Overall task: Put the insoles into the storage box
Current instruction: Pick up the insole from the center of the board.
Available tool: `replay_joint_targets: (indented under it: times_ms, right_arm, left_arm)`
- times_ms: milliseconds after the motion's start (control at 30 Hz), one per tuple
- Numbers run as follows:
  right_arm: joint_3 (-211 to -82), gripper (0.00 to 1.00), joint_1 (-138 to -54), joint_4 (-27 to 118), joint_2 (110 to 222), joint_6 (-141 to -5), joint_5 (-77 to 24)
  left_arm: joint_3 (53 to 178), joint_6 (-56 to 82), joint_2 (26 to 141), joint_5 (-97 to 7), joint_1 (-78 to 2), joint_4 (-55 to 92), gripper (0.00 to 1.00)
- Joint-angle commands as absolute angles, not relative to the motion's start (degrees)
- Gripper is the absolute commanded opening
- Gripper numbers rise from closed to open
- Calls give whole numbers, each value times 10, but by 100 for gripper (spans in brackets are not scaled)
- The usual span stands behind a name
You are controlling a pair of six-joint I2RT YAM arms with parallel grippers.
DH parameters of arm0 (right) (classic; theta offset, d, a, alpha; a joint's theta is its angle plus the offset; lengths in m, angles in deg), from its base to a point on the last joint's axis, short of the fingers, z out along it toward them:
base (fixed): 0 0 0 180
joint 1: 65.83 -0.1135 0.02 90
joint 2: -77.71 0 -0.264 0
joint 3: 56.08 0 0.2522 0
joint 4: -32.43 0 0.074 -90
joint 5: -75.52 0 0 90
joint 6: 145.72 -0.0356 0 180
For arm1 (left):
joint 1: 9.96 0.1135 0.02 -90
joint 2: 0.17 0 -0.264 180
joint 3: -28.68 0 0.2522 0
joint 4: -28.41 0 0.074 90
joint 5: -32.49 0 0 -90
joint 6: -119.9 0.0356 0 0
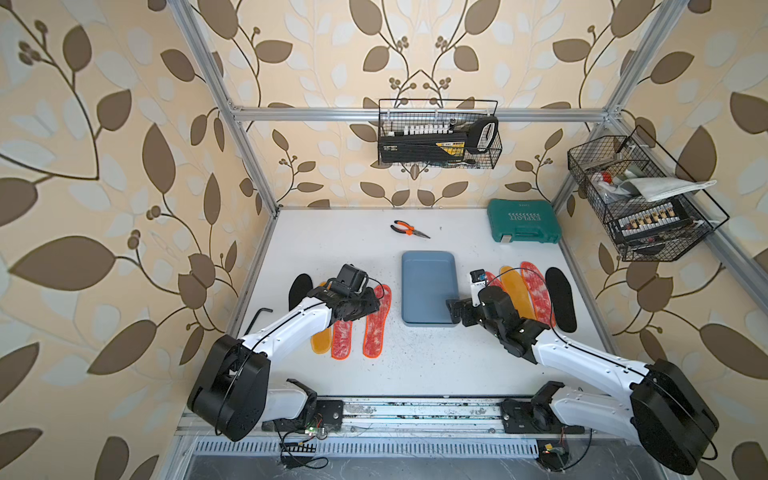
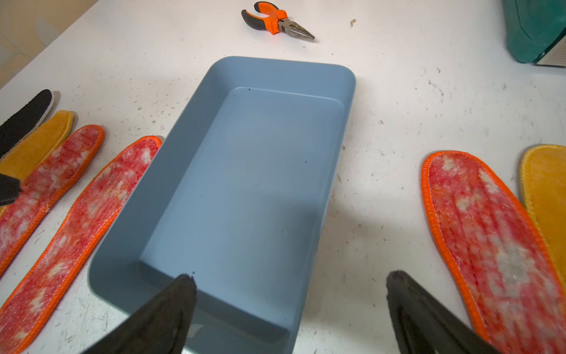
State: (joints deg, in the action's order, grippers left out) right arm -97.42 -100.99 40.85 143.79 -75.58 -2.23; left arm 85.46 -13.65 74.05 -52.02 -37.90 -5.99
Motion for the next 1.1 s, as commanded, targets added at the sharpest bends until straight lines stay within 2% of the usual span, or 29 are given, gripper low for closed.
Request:
replay_joint_targets:
  times_ms: [0, 300, 500, 767, 1067]
  right_arm:
    - [-984, 99, -1021, 394, 1435, -742, -46]
    - [-944, 99, -1041, 325, 1374, -709, -104]
    - [-944, 99, -1045, 324, 1376, -707, -103]
    - [-960, 99, -1045, 347, 1398, -715, -82]
    - [-963, 99, -1045, 349, 1403, -715, -81]
  left_arm:
    - [851, -98, 730, -529, -359, -94, 53]
    - [823, -84, 776, -486, -358, -40, 55]
    - [818, -89, 798, -473, -359, -18, 54]
    - [822, -93, 820, -482, -366, -9, 48]
    - [840, -110, 867, -524, -406, -11, 50]
